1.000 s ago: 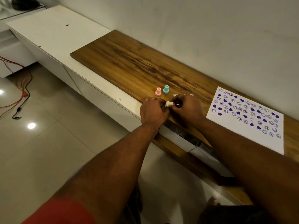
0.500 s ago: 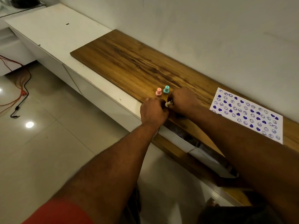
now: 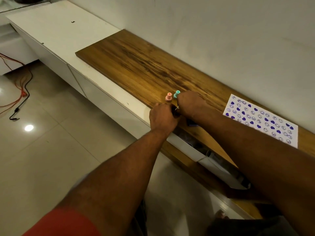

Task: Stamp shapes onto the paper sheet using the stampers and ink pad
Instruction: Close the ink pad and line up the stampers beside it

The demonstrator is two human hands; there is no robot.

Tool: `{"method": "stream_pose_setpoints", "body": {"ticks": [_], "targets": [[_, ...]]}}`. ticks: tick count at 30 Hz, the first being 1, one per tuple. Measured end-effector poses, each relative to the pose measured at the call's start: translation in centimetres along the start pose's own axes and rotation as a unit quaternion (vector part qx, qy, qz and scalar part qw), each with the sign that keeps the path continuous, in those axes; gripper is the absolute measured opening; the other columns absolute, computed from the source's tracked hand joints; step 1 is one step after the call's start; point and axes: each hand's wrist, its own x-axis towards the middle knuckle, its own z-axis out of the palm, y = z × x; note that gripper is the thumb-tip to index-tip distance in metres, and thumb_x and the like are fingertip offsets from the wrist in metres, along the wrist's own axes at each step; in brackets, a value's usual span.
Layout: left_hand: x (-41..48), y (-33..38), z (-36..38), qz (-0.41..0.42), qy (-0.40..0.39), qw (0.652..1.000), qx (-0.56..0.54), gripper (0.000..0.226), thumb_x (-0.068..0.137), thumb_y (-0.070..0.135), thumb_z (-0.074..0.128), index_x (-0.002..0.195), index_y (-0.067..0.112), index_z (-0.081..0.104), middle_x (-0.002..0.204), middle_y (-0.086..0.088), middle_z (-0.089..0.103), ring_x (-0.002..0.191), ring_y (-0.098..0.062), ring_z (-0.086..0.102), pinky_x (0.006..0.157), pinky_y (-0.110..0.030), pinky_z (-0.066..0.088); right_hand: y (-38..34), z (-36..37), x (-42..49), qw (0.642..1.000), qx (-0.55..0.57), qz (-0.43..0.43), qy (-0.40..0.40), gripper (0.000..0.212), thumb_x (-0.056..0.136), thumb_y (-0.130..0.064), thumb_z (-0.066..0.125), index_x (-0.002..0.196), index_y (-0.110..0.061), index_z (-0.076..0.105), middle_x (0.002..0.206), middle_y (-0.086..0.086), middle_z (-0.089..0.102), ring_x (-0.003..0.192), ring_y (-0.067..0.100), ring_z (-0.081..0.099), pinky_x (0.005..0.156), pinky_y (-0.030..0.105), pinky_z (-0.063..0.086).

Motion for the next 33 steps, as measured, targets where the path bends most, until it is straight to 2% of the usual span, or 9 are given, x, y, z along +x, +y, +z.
{"method": "stream_pose_setpoints", "body": {"ticks": [3, 5, 7, 11, 16, 21, 25, 29, 33], "targets": [[0.1, 0.1, -0.2, -0.007, 0.001, 1.0, 0.009, 0.024, 0.091, 0.037, 0.076, 0.11, 0.022, 0.076, 0.103, 0.0, 0.07, 0.098, -0.018, 0.059, 0.086, -0.034, 0.055, 0.1, 1.0, -0.3, 0.997, 0.062, 0.032, 0.035, 0.03, 0.092, -0.035, 0.07, 0.106, -0.009, 0.067, 0.099, 0.009, 0.071, 0.087, 0.023, 0.069, 0.08, 0.034, 0.055], [0.1, 0.1, -0.3, -0.006, 0.004, 1.0, 0.008, 0.021, 0.092, 0.034, 0.073, 0.109, 0.022, 0.077, 0.102, 0.0, 0.07, 0.098, -0.018, 0.059, 0.084, -0.033, 0.054, 0.8, 1.7, -0.8, 0.986, 0.148, 0.047, 0.066, 0.029, 0.092, -0.039, 0.067, 0.09, -0.01, 0.069, 0.084, 0.006, 0.069, 0.078, 0.022, 0.068, 0.07, 0.032, 0.05], [0.0, 0.1, -0.4, -0.009, 0.007, 1.0, 0.009, 0.022, 0.093, 0.036, 0.072, 0.109, 0.022, 0.078, 0.101, 0.0, 0.07, 0.097, -0.017, 0.058, 0.084, -0.033, 0.054, 1.7, 2.4, -1.5, 0.967, 0.238, 0.049, 0.075, 0.034, 0.089, -0.047, 0.069, 0.085, -0.014, 0.072, 0.077, 0.0, 0.068, 0.072, 0.015, 0.066, 0.069, 0.031, 0.052], [0.2, 0.3, -0.2, -0.022, 0.024, 0.999, 0.008, 0.028, 0.095, 0.046, 0.069, 0.104, 0.021, 0.078, 0.096, 0.001, 0.07, 0.09, -0.013, 0.051, 0.08, -0.032, 0.051, 5.1, 3.1, -3.1, 0.937, 0.319, 0.072, 0.127, 0.041, 0.089, -0.057, 0.069, 0.105, -0.021, 0.077, 0.092, -0.003, 0.073, 0.083, 0.012, 0.066, 0.072, 0.027, 0.052], [0.6, -0.2, 0.2, -0.022, 0.041, 0.999, -0.002, 0.032, 0.092, 0.048, 0.071, 0.11, 0.021, 0.072, 0.1, 0.001, 0.069, 0.098, -0.019, 0.061, 0.081, -0.035, 0.054, 10.3, 5.3, -3.1, 0.938, 0.309, 0.083, 0.132, 0.034, 0.099, -0.034, 0.062, 0.129, -0.018, 0.067, 0.125, 0.006, 0.069, 0.113, 0.026, 0.063, 0.093, 0.039, 0.053], [-1.0, -0.2, 0.6, -0.033, 0.058, 0.995, -0.076, 0.086, 0.081, 0.073, 0.071, 0.142, 0.019, 0.043, 0.135, -0.006, 0.059, 0.125, -0.027, 0.056, 0.103, -0.045, 0.05, 11.5, 6.5, -1.8, 0.963, 0.258, 0.026, 0.072, 0.041, 0.104, -0.035, 0.051, 0.144, -0.026, 0.055, 0.146, 0.005, 0.054, 0.133, 0.03, 0.05, 0.105, 0.043, 0.046], [-3.5, 0.4, 1.1, -0.017, 0.033, 0.999, -0.011, 0.134, 0.059, 0.098, 0.062, 0.157, 0.017, 0.019, 0.157, -0.011, 0.037, 0.144, -0.032, 0.036, 0.115, -0.048, 0.034, 11.4, 7.1, -1.1, 0.974, 0.218, 0.004, 0.063, 0.041, 0.105, -0.04, 0.045, 0.146, -0.034, 0.053, 0.144, 0.008, 0.052, 0.132, 0.03, 0.047, 0.102, 0.04, 0.042], [-4.3, 2.2, 1.8, 0.015, 0.065, 0.998, 0.007, 0.14, 0.059, 0.091, 0.07, 0.159, 0.017, 0.007, 0.161, -0.015, 0.027, 0.146, -0.035, 0.026, 0.116, -0.049, 0.028, 11.2, 7.5, -0.9, 0.976, 0.205, 0.007, 0.067, 0.043, 0.106, -0.045, 0.042, 0.146, -0.036, 0.052, 0.142, 0.009, 0.052, 0.132, 0.032, 0.045, 0.1, 0.039, 0.042], [-3.9, 3.4, 2.4, 0.016, 0.051, 0.999, 0.006, 0.148, 0.057, 0.089, 0.074, 0.16, 0.019, -0.006, 0.167, -0.017, 0.01, 0.153, -0.04, 0.012, 0.12, -0.057, 0.023, 11.3, 7.6, -0.8, 0.974, 0.21, 0.008, 0.079, 0.042, 0.105, -0.047, 0.041, 0.144, -0.037, 0.055, 0.138, 0.008, 0.054, 0.128, 0.031, 0.048, 0.093, 0.035, 0.04]]}}
